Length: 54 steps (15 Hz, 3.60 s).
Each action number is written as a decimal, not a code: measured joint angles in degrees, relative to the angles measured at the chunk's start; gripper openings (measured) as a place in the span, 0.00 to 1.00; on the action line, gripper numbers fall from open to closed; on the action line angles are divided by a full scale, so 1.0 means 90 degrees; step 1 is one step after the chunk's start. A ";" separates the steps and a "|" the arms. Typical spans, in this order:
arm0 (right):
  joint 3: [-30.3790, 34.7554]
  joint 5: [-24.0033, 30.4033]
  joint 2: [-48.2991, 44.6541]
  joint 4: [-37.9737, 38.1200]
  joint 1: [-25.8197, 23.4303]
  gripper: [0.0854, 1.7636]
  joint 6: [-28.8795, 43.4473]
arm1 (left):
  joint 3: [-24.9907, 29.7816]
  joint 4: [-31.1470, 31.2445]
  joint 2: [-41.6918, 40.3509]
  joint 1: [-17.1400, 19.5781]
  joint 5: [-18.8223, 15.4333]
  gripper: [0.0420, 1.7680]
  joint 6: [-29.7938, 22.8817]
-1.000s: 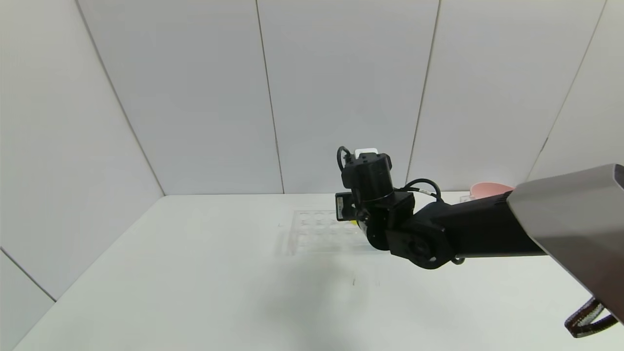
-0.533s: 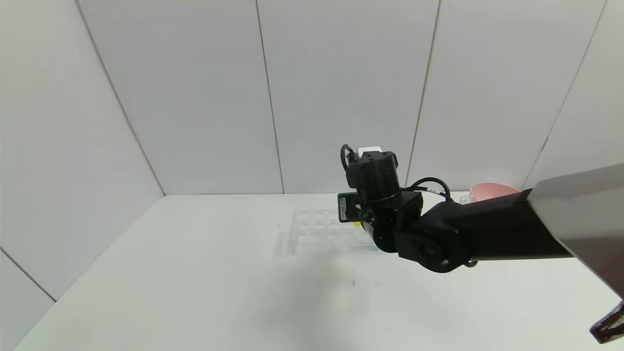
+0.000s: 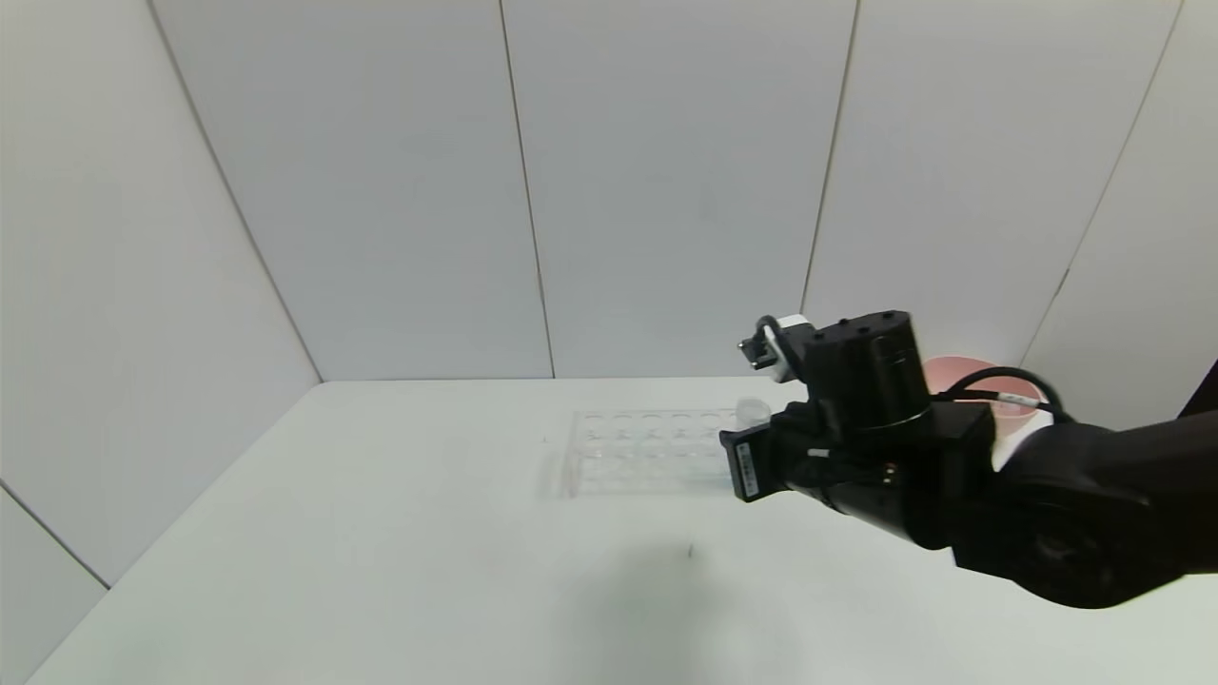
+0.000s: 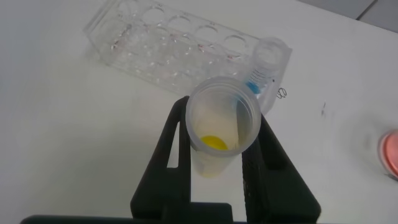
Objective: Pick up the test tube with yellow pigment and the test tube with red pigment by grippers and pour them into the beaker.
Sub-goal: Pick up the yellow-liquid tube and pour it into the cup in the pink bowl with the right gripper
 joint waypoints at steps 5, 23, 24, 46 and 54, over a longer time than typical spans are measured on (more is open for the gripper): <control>0.1075 0.1527 -0.1391 -0.0039 -0.1387 0.26 -0.0753 | 0.0000 0.0000 0.0000 0.0000 0.0000 0.97 -0.0003; 0.0555 0.5102 -0.1409 0.0952 -0.6084 0.26 -0.3905 | 0.0000 0.0000 0.0000 0.0000 0.0000 0.97 -0.0003; 0.0167 0.5102 -0.1238 0.1262 -0.6152 0.26 -0.4011 | 0.0000 0.0000 0.0000 0.0000 0.0000 0.97 0.0000; -0.5996 0.2877 0.2094 0.6443 -0.5166 0.26 -0.6514 | 0.0000 0.0000 0.0000 0.0000 0.0000 0.97 -0.0003; -0.6002 0.1937 0.1887 0.6741 -0.4960 0.26 -0.7618 | 0.0000 0.0000 0.0000 0.0000 -0.0003 0.97 -0.0003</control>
